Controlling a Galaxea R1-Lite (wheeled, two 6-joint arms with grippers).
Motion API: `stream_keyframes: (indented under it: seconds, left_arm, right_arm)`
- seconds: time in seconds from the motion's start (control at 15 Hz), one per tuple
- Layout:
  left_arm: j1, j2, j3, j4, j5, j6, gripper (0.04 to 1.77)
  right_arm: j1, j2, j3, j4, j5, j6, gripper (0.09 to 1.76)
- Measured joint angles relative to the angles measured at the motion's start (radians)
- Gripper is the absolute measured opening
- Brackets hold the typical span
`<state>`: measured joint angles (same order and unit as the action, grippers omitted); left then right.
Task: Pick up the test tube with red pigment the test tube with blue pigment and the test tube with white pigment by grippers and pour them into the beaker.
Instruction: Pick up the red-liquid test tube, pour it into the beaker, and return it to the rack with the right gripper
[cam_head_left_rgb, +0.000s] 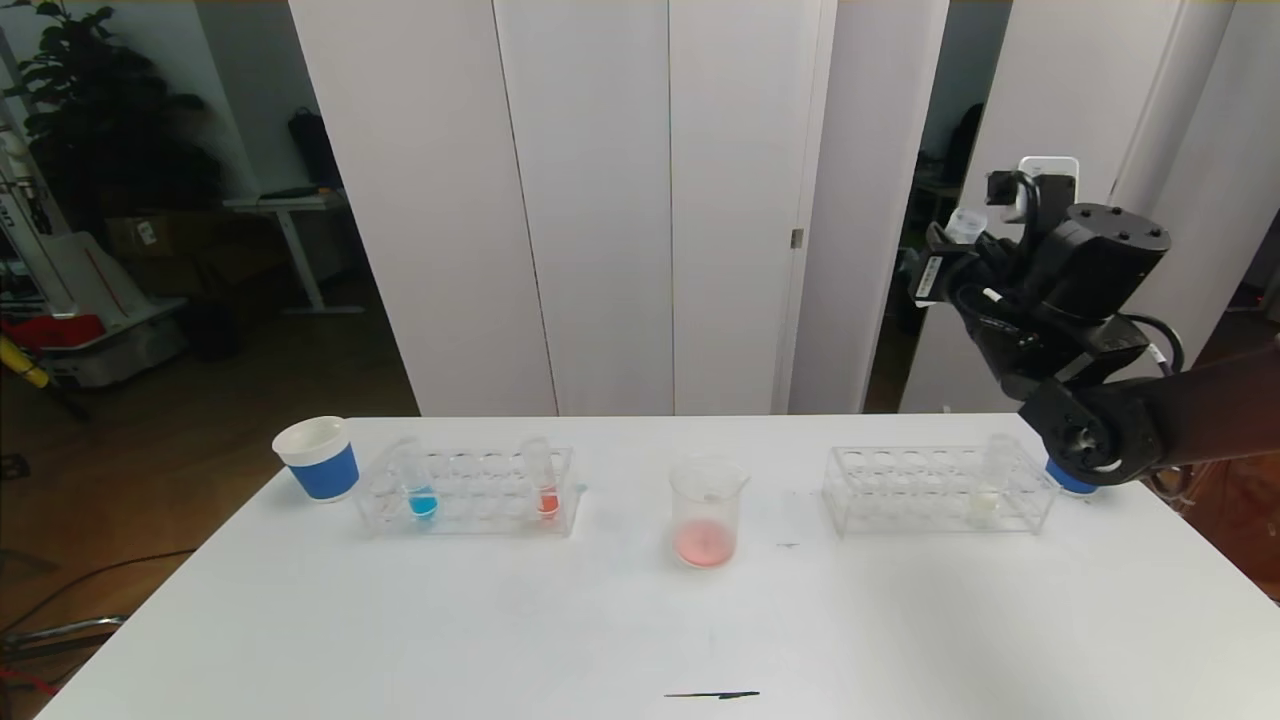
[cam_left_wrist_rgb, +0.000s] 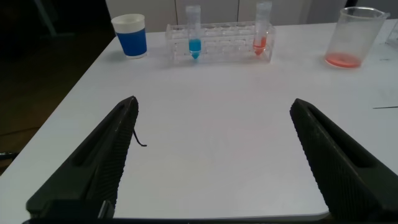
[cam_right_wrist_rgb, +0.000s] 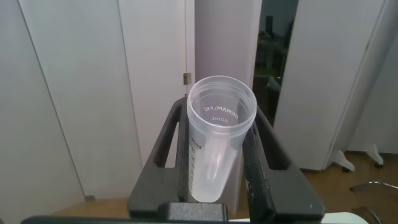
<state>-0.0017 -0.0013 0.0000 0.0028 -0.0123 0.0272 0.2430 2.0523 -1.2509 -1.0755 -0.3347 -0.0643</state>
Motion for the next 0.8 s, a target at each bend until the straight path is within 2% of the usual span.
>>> stream_keyframes:
  seconds: [0.47,0.6,0.8]
  left_arm:
    - [0.000,0.000,0.000,0.000,0.000,0.000,1.74]
    - [0.000,0.000,0.000,0.000,0.000,0.000,1.74]
    - [0.000,0.000,0.000,0.000,0.000,0.000,1.74]
  right_arm:
    - [-0.348,-0.084,0.010,-0.006,0.059,0.012,0.57]
    - [-0.414,-0.068,0.012,-0.007,0.075,0.051,0.57]
    - [-0.464,-0.015,0.021,-0.007,0.077,0.105,0.57]
